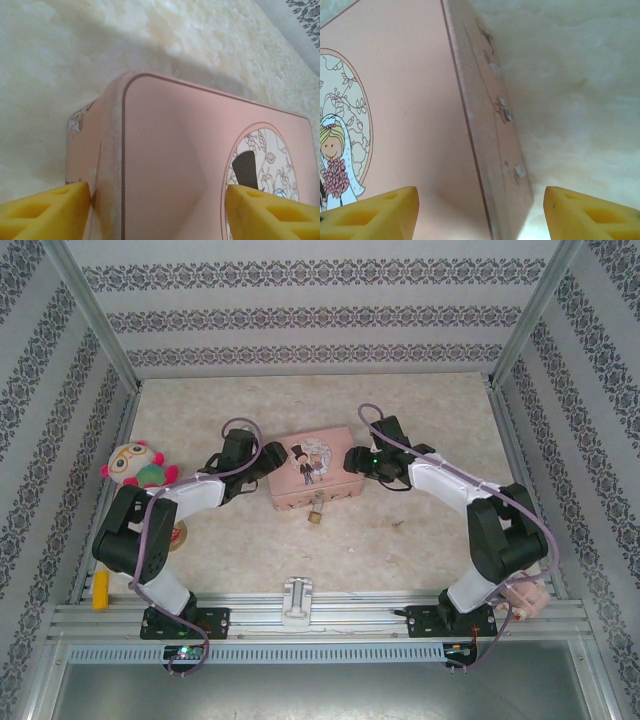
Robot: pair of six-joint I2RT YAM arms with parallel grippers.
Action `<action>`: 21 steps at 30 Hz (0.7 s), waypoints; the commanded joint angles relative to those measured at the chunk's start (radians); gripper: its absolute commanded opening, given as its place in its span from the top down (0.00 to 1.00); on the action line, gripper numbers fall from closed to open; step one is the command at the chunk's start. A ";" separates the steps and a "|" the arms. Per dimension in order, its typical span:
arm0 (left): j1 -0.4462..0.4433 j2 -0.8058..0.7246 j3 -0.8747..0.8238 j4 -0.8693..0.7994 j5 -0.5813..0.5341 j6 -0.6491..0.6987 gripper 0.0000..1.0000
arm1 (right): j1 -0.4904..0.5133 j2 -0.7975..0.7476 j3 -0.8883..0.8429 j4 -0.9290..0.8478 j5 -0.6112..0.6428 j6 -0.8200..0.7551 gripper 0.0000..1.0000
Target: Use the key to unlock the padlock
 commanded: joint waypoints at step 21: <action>-0.030 -0.348 -0.162 -0.203 -0.021 0.161 0.01 | 0.095 -0.323 -0.366 -0.319 0.368 0.310 0.50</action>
